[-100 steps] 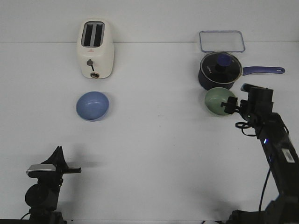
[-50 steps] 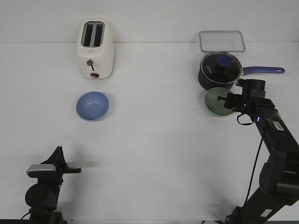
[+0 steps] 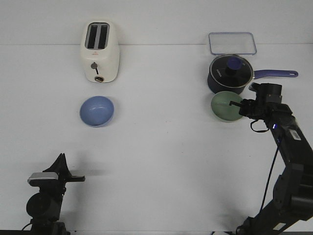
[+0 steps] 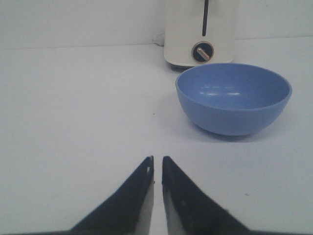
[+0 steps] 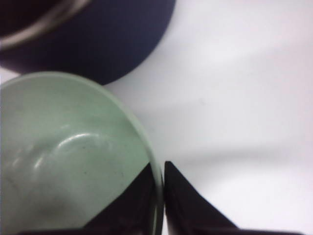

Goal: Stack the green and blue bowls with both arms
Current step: 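Drag the green bowl with the right gripper toward the table centre, nearer the robot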

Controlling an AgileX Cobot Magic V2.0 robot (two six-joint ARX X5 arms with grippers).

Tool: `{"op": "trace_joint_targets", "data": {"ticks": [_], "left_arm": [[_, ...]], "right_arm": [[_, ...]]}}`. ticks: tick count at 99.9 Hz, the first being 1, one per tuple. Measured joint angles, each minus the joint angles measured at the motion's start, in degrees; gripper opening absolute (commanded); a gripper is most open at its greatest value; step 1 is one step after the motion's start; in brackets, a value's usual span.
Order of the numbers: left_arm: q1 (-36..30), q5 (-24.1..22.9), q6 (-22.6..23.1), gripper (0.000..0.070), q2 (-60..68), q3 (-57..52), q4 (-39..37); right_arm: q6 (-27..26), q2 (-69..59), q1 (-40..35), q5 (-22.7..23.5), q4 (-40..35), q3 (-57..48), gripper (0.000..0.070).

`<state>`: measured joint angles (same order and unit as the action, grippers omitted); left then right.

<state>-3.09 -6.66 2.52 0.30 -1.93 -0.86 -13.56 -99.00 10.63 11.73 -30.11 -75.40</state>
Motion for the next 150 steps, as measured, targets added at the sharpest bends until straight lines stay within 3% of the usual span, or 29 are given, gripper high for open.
{"op": "trace_joint_targets", "data": {"ticks": [22,41,55,77,92,124,131,141,145,150], "left_arm": [[0.0,0.0,0.0,0.0015,0.0,0.0,0.0],[0.0,0.0,0.0,0.0015,0.0,0.0,0.0],[0.0,0.0,0.0,0.0015,0.0,0.0,0.0],[0.0,0.0,0.0,0.0015,0.0,0.0,0.0],[0.0,0.0,0.0,0.0015,0.0,0.0,0.0],[0.0,0.0,0.0,0.0015,0.0,0.0,0.0],[0.0,0.0,0.0,0.0015,0.0,0.0,0.0],[0.0,0.0,0.0,0.0015,0.0,0.0,0.0],[0.0,0.0,0.0,0.0015,0.0,0.0,0.0],[0.0,0.0,0.0,0.0015,0.0,0.0,0.0]], "right_arm": [[0.0,14.8,-0.9,5.4,-5.4,0.9,0.0000],[0.0,26.4,-10.7,6.4,-7.5,9.4,0.0000],[-1.1,29.0,-21.6,3.1,-6.6,15.1,0.0000],[-6.1,27.8,-36.8,-2.7,1.3,24.4,0.0000],[-9.0,25.2,-40.8,-4.7,3.7,27.5,0.0000],[-9.9,21.2,-44.5,-7.2,4.8,27.6,0.0001],[-9.9,21.2,-44.7,-7.3,4.9,27.6,0.0066],[-9.9,21.2,-44.7,-7.3,4.9,27.6,0.0322],[-9.9,21.2,-44.7,-7.3,4.9,27.6,0.0389],[-10.0,21.2,-44.7,-7.3,4.9,27.6,0.0408]]}}
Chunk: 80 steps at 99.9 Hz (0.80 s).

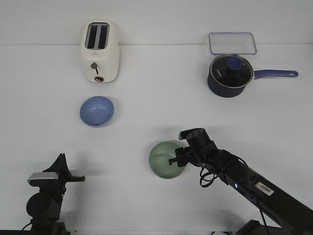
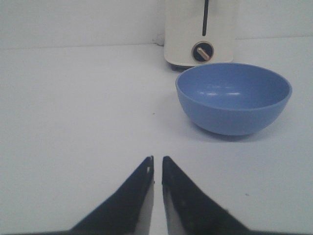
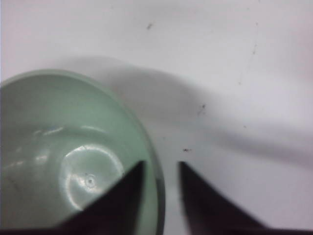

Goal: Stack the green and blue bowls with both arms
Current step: 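Drag the green bowl with the right gripper toward the table centre, nearer the robot, then open the right gripper and pull it back from the green bowl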

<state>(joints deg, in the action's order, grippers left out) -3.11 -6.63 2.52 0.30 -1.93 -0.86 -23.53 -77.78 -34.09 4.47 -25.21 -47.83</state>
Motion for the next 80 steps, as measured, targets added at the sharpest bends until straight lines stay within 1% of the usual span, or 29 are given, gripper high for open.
{"op": "trace_joint_targets", "data": {"ticks": [16,29,39,53,58,65,72,80], "left_arm": [[0.0,0.0,0.0,0.0015,0.0,0.0,0.0],[0.0,0.0,0.0,0.0015,0.0,0.0,0.0],[0.0,0.0,0.0,0.0015,0.0,0.0,0.0],[0.0,0.0,0.0,0.0016,0.0,0.0,0.0],[0.0,0.0,0.0,0.0015,0.0,0.0,0.0],[0.0,0.2,0.0,0.0015,0.0,0.0,-0.1],[0.0,0.4,-0.5,0.0015,0.0,0.0,-0.1],[0.0,0.5,-3.0,0.0015,0.0,0.0,-0.3]], "right_arm": [[0.0,1.3,0.0,0.0,0.3,0.0,0.0408],[1.3,10.4,-0.1,-0.9,0.5,0.0,0.0406],[3.5,20.2,-1.9,-5.5,0.9,0.0,0.0404],[6.0,33.7,-6.5,-16.6,2.2,3.4,0.0404],[6.8,38.3,-8.2,-19.5,2.5,6.0,0.0404],[7.4,44.1,-10.2,-20.8,2.8,9.6,0.0405],[7.7,48.6,-11.3,-21.0,2.8,12.7,0.0404],[8.0,52.0,-11.9,-20.9,2.7,15.5,0.0404]]}}
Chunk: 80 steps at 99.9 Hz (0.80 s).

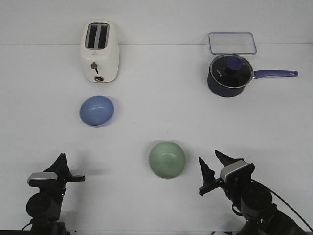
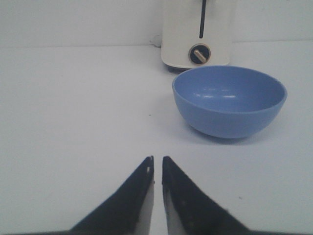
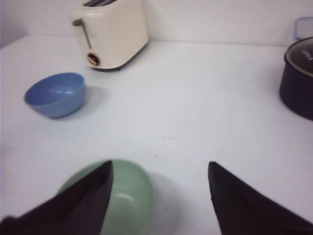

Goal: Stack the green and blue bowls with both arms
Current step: 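Open the right gripper and pull it back from the green bowl, then reach the left gripper forward and grasp the rim of the blue bowl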

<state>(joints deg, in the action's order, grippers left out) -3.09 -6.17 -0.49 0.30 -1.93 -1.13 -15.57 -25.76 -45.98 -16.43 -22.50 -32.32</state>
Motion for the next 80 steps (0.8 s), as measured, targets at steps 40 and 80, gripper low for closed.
{"op": "trace_joint_targets", "data": {"ticks": [40,80], "left_arm": [[0.0,0.7,-19.5,0.0011,0.9,-1.7,0.9],[0.1,6.4,-16.4,0.0477,42.5,-43.2,20.0]], "right_arm": [[0.0,1.7,-0.1,-0.1,-0.5,1.3,0.0404],[-0.1,1.7,-0.1,-0.1,-0.5,1.3,0.0404]]}}
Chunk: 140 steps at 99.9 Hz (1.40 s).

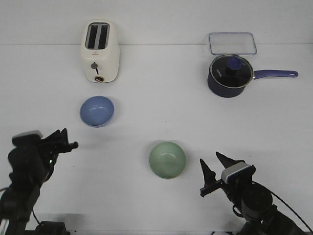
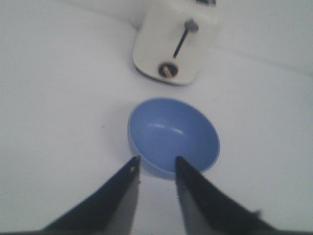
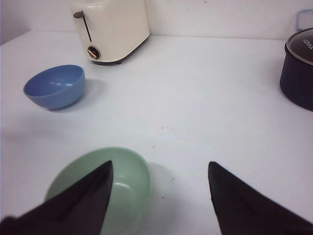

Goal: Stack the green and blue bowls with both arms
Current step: 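Reach the left gripper forward and grasp the rim of the blue bowl, then carry the blue bowl with the left gripper and set it into the green bowl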

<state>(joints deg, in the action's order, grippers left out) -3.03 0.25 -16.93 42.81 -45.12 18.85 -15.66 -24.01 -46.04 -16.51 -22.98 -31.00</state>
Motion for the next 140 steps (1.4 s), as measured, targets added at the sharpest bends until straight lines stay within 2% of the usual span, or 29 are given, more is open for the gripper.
{"op": "trace_joint_targets", "data": {"ticks": [3,6,18,31,41,56,65,71,83,88,109,125,140], "left_arm": [[0.0,0.7,0.9,0.0524,5.0,-3.5,2.0],[0.0,1.3,1.5,0.0543,9.4,-6.3,3.3],[0.0,1.4,2.9,0.0540,24.0,-14.6,6.9],[0.0,1.4,3.1,0.0537,35.0,-19.9,6.8],[0.0,1.4,3.4,0.0522,41.1,-21.4,5.4],[0.8,1.4,3.6,0.0448,48.0,-21.4,2.7],[1.5,1.4,3.6,0.0443,50.8,-21.4,1.2],[1.8,1.3,3.6,0.0362,51.8,-21.4,0.6],[1.8,1.3,3.7,0.0091,52.6,-21.4,-1.1],[1.8,1.3,3.7,0.0000,52.6,-21.4,-1.6],[1.8,2.1,3.7,0.0009,52.6,-21.4,-2.1],[1.8,7.8,3.8,0.0009,50.8,-21.4,-0.9],[0.1,13.2,3.7,0.0009,41.2,-21.4,0.4]], "right_arm": [[0.0,0.0,0.0,0.0,0.0,0.0,0.0404],[0.0,0.0,0.0,0.0,0.0,0.0,0.0404],[0.0,0.0,0.0,0.0,0.1,0.0,0.0404],[0.0,0.0,0.0,0.0,0.3,0.0,0.0404],[0.0,0.0,0.0,0.0,1.0,0.0,0.0405],[0.0,0.0,0.0,0.0,1.2,0.0,0.0404],[0.0,0.0,0.0,0.0,1.2,0.0,0.0404],[0.0,0.0,0.0,0.0,1.2,0.0,0.0405],[0.0,0.0,0.0,0.0,1.3,0.0,0.0404],[0.0,0.0,0.0,0.0,1.3,0.0,0.0404],[0.0,0.0,0.0,0.0,1.4,0.0,0.0405],[0.0,0.0,0.0,0.0,1.4,0.0,0.0405],[0.0,0.0,0.0,0.0,1.4,0.0,0.0404]]}}
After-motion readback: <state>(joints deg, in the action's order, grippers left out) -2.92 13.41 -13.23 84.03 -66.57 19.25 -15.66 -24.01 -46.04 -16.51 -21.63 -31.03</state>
